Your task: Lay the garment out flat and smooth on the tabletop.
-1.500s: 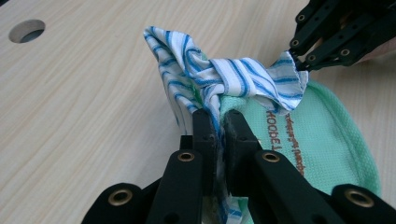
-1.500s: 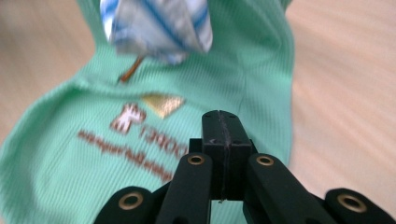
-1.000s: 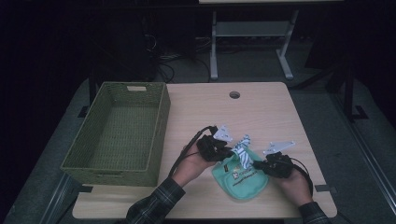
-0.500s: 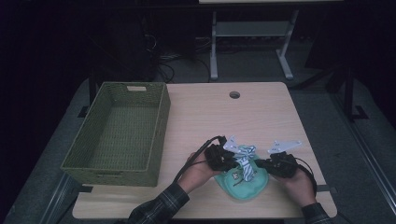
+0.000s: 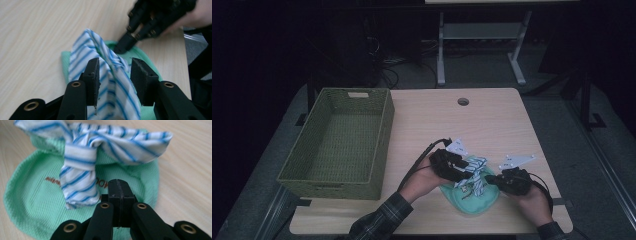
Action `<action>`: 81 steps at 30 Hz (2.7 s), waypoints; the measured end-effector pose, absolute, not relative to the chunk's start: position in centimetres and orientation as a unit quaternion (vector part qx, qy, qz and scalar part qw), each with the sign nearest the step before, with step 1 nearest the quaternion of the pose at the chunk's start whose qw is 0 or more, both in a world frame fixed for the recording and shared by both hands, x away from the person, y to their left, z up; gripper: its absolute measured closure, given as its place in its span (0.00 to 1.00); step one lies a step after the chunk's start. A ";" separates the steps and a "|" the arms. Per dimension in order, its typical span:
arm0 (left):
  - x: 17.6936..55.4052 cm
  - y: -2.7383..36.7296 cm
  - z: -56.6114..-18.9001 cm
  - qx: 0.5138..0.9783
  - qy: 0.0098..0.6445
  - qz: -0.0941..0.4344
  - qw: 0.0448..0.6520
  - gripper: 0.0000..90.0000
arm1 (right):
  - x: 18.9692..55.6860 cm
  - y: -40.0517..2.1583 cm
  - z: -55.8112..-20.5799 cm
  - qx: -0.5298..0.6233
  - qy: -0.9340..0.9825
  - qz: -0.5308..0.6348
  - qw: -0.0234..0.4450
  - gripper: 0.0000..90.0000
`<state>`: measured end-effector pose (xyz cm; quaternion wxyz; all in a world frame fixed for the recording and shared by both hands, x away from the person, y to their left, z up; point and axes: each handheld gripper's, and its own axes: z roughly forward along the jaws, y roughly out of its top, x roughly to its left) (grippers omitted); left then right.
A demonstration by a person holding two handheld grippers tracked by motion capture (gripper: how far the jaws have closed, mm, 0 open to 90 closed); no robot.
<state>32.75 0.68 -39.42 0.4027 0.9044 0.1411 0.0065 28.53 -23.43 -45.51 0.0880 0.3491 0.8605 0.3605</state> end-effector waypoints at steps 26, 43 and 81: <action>33.7 -1.8 -42.6 0.926 0.154 -0.020 0.344 0.95 | 28.1 -23.2 -46.5 0.346 0.870 0.342 0.076 1.00; 34.0 0.7 -39.1 0.908 0.170 0.019 0.382 0.99 | 26.9 -22.4 -44.9 0.323 0.865 0.375 0.081 1.00; 31.1 1.6 -40.3 0.920 0.139 0.028 0.366 0.98 | 28.0 -23.2 -45.7 0.345 0.864 0.358 0.080 1.00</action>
